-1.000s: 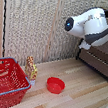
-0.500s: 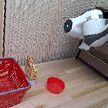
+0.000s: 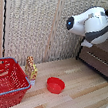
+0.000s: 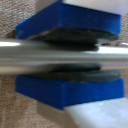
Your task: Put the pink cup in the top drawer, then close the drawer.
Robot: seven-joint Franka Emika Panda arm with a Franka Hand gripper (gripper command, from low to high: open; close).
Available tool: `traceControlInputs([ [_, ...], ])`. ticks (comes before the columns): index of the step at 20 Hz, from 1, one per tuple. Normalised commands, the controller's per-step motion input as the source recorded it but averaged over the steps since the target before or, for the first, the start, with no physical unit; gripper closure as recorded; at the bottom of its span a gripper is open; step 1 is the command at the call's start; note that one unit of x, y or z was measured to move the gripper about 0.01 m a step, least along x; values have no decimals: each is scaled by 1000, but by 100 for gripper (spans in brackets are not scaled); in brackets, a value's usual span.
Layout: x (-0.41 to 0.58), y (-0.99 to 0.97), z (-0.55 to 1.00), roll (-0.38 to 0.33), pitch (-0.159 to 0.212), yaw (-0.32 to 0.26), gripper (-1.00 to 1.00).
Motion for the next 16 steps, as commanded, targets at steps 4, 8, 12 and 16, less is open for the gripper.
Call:
traceControlInputs([
  [4,191,-979,309,20,-47,7,100],
  [8,178,-982,218,50,-60,32,100],
  [12,114,-784,153,70,-81,29,100],
  [16,46,-351,29,68,-55,24,-100],
])
